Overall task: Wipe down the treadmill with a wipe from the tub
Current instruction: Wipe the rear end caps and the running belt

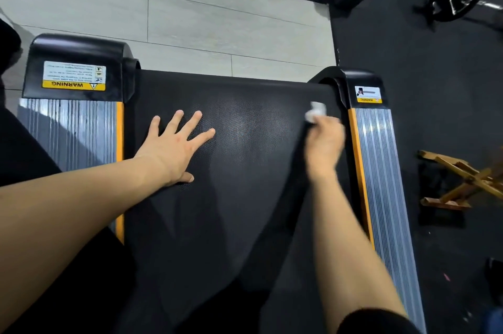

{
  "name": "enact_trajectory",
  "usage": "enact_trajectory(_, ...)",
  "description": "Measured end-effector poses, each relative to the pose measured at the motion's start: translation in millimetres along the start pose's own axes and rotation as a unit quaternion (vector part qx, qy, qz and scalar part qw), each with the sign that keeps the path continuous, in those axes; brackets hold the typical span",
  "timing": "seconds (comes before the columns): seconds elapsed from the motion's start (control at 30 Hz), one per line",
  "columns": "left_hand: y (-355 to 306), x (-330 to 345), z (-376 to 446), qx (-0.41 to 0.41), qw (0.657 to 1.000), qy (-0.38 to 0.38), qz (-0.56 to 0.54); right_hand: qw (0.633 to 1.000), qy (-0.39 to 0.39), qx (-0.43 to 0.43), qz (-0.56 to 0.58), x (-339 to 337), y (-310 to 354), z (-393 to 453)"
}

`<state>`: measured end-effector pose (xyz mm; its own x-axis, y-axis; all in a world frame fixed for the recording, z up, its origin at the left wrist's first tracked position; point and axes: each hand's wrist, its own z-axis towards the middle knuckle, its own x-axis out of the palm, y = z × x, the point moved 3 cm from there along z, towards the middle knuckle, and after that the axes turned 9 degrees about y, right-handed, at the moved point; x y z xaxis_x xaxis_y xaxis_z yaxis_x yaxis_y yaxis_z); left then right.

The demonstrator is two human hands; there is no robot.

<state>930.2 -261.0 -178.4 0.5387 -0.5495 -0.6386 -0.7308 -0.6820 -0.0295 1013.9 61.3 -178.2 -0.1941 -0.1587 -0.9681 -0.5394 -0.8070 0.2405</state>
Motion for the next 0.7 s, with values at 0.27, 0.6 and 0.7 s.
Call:
enact_trajectory(0.27, 3, 1, 1, 0.004, 1.000, -0.009, 0.005, 0.993, -0.015, -0.080, 0.086, 31, 99, -61)
enact_trajectory(0.6, 7, 4, 0, 0.016, 1.000, -0.023, -0.003, 0.993, -0.066, 0.096, -0.009, 3, -26, -1)
enact_trajectory(0.7, 7, 4, 0, 0.021, 1.000, -0.020, -0.006, 0.987, -0.036, 0.156, 0.006, 11, -8, 38)
